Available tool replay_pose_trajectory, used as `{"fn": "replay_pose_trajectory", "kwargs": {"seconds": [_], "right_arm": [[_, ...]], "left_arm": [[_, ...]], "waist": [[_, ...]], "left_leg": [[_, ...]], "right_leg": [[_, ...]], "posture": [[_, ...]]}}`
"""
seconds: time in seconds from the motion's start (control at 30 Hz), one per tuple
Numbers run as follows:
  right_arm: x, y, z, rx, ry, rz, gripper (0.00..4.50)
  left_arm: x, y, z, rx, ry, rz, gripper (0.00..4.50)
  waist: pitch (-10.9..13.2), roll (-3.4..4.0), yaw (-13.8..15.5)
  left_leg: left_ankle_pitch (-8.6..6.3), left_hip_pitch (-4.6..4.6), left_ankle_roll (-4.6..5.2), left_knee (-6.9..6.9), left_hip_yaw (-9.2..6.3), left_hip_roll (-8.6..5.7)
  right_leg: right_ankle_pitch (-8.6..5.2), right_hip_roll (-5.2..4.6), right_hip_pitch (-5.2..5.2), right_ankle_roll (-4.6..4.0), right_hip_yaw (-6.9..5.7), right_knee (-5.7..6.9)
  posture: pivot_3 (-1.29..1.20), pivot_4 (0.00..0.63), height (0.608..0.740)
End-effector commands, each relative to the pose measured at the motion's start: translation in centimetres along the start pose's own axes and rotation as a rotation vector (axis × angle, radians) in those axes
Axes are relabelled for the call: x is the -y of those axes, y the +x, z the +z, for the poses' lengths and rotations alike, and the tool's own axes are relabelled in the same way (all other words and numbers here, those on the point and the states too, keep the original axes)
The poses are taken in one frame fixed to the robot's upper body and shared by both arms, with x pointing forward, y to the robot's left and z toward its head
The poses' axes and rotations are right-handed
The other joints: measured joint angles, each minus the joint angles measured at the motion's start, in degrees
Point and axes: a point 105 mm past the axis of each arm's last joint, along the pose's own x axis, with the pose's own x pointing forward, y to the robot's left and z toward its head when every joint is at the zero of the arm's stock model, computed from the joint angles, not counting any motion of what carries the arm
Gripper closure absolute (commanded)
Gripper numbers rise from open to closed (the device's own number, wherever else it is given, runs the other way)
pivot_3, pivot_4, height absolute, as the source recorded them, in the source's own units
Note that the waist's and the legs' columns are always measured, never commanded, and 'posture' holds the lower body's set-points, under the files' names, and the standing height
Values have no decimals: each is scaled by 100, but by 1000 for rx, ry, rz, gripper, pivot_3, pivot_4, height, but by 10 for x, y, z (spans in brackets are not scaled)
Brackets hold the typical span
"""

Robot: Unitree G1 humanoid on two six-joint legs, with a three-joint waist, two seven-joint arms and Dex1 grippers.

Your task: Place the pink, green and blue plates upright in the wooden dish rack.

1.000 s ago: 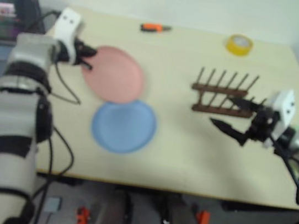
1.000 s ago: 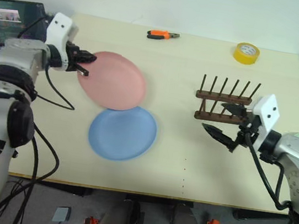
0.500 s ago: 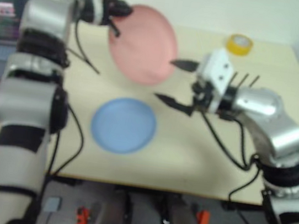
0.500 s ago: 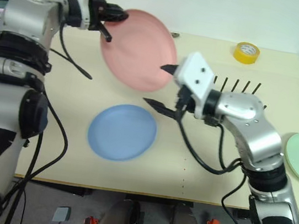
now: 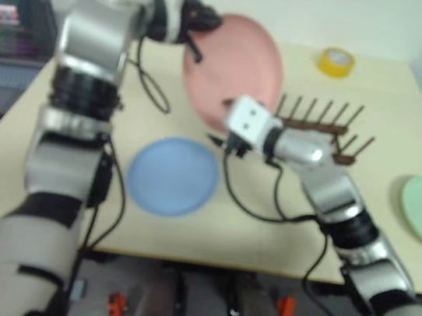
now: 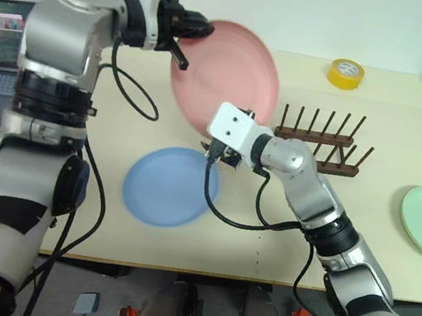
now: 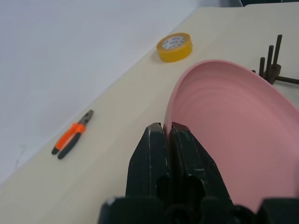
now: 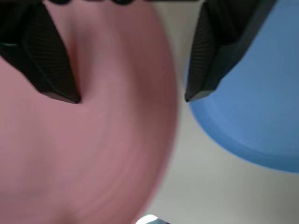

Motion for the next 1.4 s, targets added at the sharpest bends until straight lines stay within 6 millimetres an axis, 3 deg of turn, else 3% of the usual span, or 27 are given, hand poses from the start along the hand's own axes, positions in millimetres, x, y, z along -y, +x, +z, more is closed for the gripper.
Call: {"fn": "replay_pose_trajectory", "kwargs": {"seconds": [0.03, 0.27, 0.73, 0.83, 1.0, 1.13, 1.3, 1.4], "right_arm": [[13, 1, 14, 47, -97, -59, 2068], [25, 0, 22, 90, -144, -97, 4361], [32, 5, 36, 180, -196, -143, 4463], [34, 5, 41, 219, -191, -152, 4500], [32, 6, 43, 248, -175, -145, 4500], [33, 6, 45, 263, -162, -145, 4500], [49, 1, 48, 293, -94, -180, 4500], [76, -13, 54, 334, -9, -238, 4500]], "left_arm": [[2, -10, 26, 72, 33, 7, 4500], [-7, -14, 19, 46, 54, 56, 4500], [-15, -18, 14, 0, 89, 89, 4500], [-17, -20, 12, -8, 76, 90, 3734], [-24, -27, 11, -18, 94, 106, 1879], [-39, -48, 21, 38, 119, 111, 445], [-58, -98, 55, 259, 90, 105, 445], [-62, -131, 56, 384, 144, 98, 445]], "waist": [[0, 0, 2], [0, 0, 1], [0, 0, -1], [0, 0, 2], [0, 0, 3], [0, 0, -23], [0, 0, -50], [1, 0, -77]], "left_leg": [[0, 0, 0, 0, 1, -1], [1, 2, -1, 0, 1, -1], [3, 8, -5, 0, 3, -1], [4, 8, -6, -1, 2, -1], [4, 8, -7, -1, 4, -1], [4, 8, -7, -3, 5, 0], [5, -1, -9, -3, 5, 3], [6, -5, -10, -6, 7, 3]], "right_leg": [[0, 0, 0, 0, 1, 0], [-1, 0, -2, -2, 2, 8], [-9, 0, -13, -14, 4, 35], [-11, 0, -14, -15, 4, 37], [-11, 0, -15, -16, 5, 37], [-13, 1, -21, -20, 6, 43], [-19, 1, -44, -33, 6, 61], [-19, 1, -51, -34, 7, 61]], "posture": [[0, 150, 740], [0, 150, 740], [0, 150, 740], [0, 150, 740], [0, 150, 740], [0, 150, 740], [0, 150, 740], [0, 150, 740]]}}
